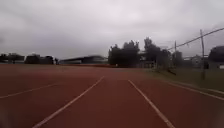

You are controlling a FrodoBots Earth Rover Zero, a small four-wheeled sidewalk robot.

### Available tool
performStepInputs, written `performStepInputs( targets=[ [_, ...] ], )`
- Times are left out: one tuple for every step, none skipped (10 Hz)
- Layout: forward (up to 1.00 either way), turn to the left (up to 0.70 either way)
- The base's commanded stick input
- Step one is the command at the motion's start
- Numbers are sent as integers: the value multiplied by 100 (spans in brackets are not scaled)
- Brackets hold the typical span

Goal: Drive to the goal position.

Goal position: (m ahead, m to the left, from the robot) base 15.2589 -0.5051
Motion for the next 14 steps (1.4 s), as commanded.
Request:
performStepInputs(
  targets=[
    [70, 0],
    [70, 0],
    [70, 0],
    [70, 0],
    [70, 0],
    [70, 0],
    [70, 0],
    [70, 0],
    [70, 0],
    [70, 0],
    [70, 0],
    [70, 0],
    [70, -18],
    [70, -35]
  ],
)
